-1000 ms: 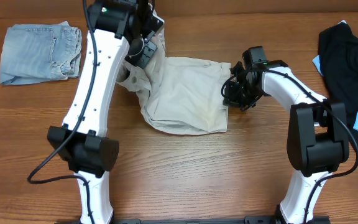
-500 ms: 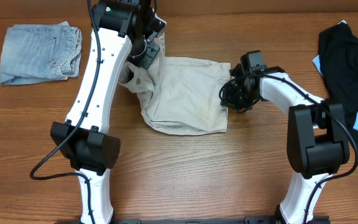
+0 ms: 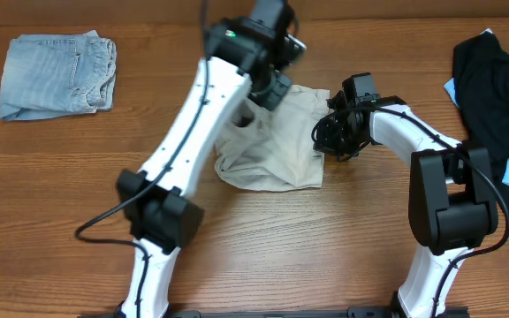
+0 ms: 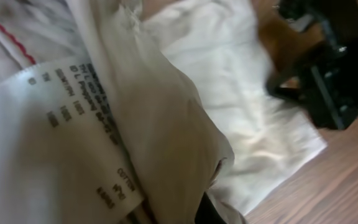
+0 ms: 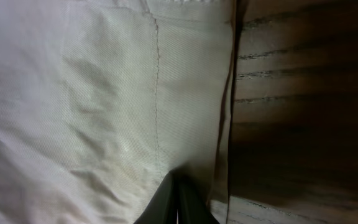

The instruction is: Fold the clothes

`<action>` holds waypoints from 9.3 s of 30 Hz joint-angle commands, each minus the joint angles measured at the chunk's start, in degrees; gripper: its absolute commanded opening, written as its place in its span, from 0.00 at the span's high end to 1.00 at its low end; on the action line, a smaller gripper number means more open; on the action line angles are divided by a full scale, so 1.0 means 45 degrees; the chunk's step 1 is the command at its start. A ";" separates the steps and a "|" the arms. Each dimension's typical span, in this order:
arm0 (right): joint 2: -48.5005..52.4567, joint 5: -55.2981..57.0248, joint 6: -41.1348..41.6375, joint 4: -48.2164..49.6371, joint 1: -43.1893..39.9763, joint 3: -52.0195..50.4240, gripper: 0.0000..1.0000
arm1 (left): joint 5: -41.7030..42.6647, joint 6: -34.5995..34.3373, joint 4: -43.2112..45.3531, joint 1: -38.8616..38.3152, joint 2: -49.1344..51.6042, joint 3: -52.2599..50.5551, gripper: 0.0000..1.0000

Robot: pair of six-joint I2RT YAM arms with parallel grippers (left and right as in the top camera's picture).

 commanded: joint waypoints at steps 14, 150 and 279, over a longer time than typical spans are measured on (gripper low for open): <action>0.0476 0.0704 0.0107 -0.0199 0.0063 -0.0651 0.96 | 0.0899 -0.1457 -0.0665 -0.0748 0.1389 0.2652 0.00; -0.4124 0.5353 0.0704 -0.6951 -0.2574 0.5532 0.11 | 0.1559 0.1841 0.0699 0.0962 0.1282 -0.1481 0.00; -0.4124 0.5153 0.0291 -0.6635 -0.2569 0.5527 0.07 | -0.3288 0.4085 0.3978 1.2065 0.1389 0.5809 0.96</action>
